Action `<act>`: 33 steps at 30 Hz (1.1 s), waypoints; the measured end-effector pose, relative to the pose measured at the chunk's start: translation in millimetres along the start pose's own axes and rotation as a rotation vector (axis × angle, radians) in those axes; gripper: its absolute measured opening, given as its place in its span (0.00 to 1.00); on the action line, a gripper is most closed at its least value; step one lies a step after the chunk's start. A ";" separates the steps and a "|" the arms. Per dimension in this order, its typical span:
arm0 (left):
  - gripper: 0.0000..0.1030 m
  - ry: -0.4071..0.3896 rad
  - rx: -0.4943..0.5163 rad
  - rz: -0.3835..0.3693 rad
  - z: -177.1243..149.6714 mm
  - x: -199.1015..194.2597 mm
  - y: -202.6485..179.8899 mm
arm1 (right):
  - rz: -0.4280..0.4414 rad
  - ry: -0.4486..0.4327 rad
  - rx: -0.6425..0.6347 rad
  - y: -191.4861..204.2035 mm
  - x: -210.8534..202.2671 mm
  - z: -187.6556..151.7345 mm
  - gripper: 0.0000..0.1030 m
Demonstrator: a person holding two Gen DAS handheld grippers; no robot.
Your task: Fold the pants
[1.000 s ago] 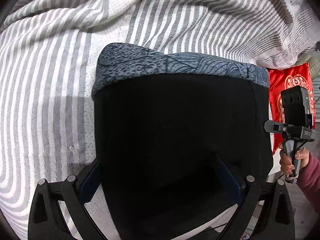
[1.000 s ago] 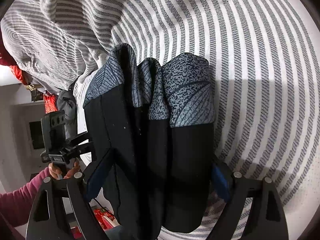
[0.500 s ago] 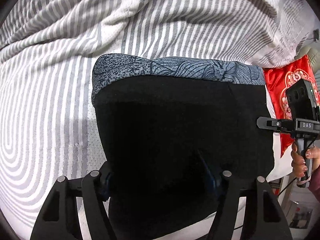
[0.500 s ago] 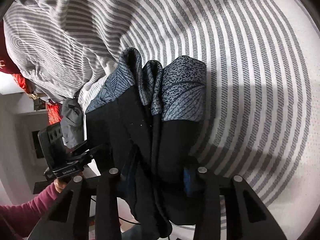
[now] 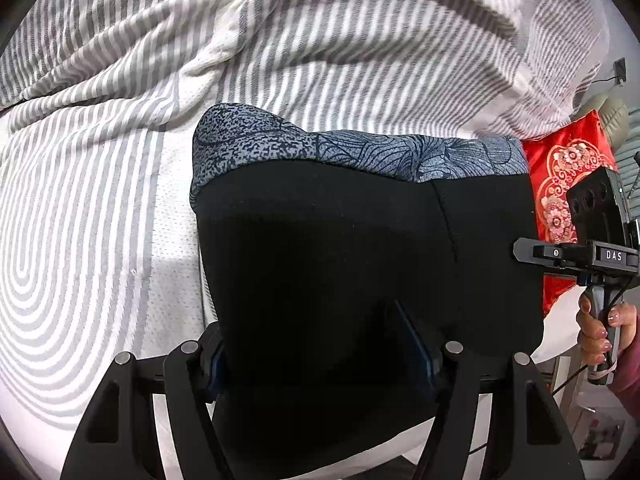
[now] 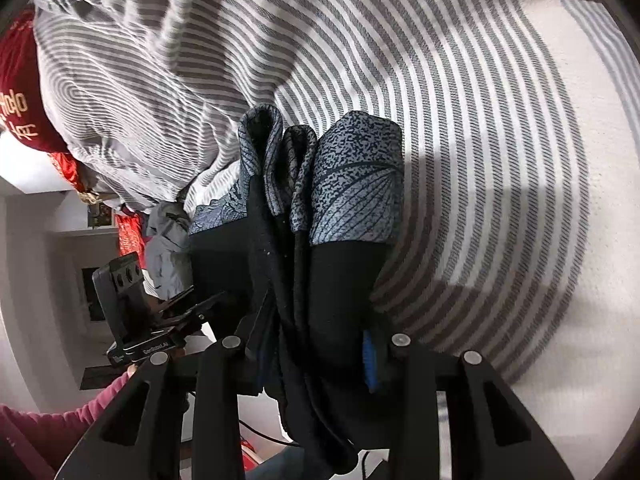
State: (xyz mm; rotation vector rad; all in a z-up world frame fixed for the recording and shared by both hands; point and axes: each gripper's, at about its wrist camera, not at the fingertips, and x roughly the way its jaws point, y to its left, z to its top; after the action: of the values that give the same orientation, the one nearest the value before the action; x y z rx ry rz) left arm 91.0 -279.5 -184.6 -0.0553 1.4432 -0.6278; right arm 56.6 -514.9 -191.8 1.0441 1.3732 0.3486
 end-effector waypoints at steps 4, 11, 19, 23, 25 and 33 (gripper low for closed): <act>0.68 -0.016 0.005 0.000 -6.7 -9.2 -17.3 | 0.017 -0.012 0.011 -2.9 -15.9 -12.9 0.37; 0.68 -0.010 0.003 0.009 -25.8 -16.7 -36.3 | 0.030 -0.019 0.034 -11.5 -34.0 -34.7 0.37; 0.68 0.005 -0.015 0.044 -64.8 1.0 -52.3 | 0.003 0.000 0.052 -29.2 -30.2 -60.3 0.37; 0.68 0.015 -0.028 0.063 -79.4 9.4 -49.4 | -0.013 0.010 0.060 -38.6 -21.1 -71.9 0.37; 0.68 0.008 -0.023 0.074 -87.1 12.0 -48.0 | -0.017 0.008 0.062 -43.0 -16.2 -75.8 0.37; 0.69 -0.029 0.016 0.109 -95.4 19.3 -43.5 | -0.050 -0.043 0.065 -58.7 -12.0 -84.8 0.40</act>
State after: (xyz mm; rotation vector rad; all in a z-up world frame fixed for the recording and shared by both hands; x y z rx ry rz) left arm -13.8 -292.7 -199.4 0.0263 1.4036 -0.5472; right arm -43.9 -521.4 -217.3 1.0632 1.3774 0.2444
